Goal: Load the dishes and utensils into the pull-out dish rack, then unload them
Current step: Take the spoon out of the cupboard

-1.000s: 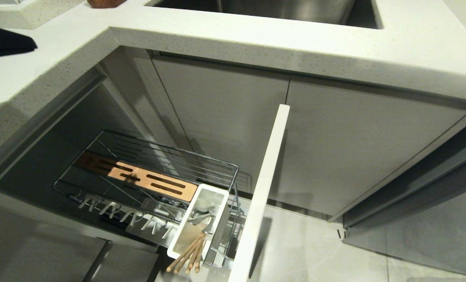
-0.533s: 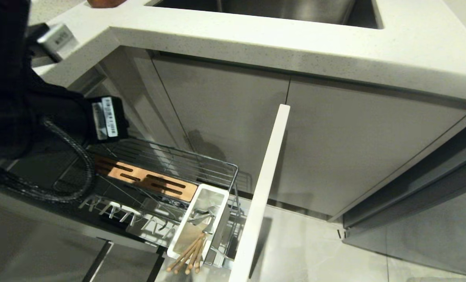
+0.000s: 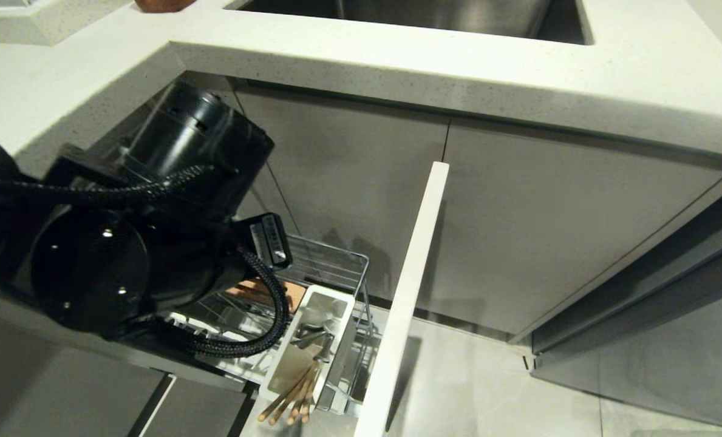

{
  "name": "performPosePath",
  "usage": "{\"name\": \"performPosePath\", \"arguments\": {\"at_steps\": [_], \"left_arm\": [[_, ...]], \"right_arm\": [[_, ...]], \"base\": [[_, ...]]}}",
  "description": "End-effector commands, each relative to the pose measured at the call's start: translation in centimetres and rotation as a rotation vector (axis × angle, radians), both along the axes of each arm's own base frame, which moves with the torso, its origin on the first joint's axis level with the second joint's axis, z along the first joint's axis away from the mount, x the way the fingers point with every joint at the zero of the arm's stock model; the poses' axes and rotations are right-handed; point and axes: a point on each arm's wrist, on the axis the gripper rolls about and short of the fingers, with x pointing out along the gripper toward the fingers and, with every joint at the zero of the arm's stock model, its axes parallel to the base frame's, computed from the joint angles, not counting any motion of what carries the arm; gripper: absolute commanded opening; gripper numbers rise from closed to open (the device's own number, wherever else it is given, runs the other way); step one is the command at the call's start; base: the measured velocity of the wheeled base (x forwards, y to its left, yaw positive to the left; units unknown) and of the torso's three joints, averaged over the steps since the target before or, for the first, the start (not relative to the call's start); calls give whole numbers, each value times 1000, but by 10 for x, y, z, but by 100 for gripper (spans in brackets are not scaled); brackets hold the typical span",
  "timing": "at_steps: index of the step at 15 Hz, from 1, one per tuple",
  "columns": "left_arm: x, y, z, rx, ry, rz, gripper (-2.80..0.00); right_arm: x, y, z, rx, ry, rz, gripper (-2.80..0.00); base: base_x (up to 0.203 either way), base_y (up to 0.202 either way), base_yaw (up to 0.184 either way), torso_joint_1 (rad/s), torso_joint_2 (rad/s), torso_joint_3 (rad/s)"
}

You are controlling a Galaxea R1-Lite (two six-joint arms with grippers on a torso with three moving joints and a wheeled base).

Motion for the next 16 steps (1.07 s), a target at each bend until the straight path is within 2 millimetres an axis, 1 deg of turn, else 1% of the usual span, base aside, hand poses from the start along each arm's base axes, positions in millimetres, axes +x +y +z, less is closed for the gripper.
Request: {"name": "performPosePath", "arguments": {"at_steps": [1, 3, 4, 7, 11, 13, 16], "left_arm": [[4, -7, -14, -60, 45, 76, -280], [1, -7, -22, -132, 89, 150, -280], [0, -7, -22, -155, 94, 170, -280], [-2, -9, -25, -200, 176, 108, -280], [-5, -7, -39, -199, 254, 91, -280], [-7, -5, -49, -183, 287, 100, -280], [-4, -8, -59, -221, 308, 123, -280]], "right_arm": [[0, 0, -1, 1, 3, 1, -280], [0, 0, -1, 0, 3, 2, -280], [0, 0, -1, 0, 3, 1, -280], [0, 0, -1, 0, 3, 2, -280], [0, 0, -1, 0, 3, 1, -280], [0, 0, -1, 0, 2, 1, -280], [0, 0, 0, 0, 1, 1, -280]], "base": [[0, 0, 0, 0, 0, 0], [0, 0, 0, 0, 0, 0], [0, 0, 0, 0, 0, 0], [0, 0, 0, 0, 0, 0], [0, 0, 0, 0, 0, 0], [0, 0, 0, 0, 0, 0], [0, 0, 0, 0, 0, 0]]}}
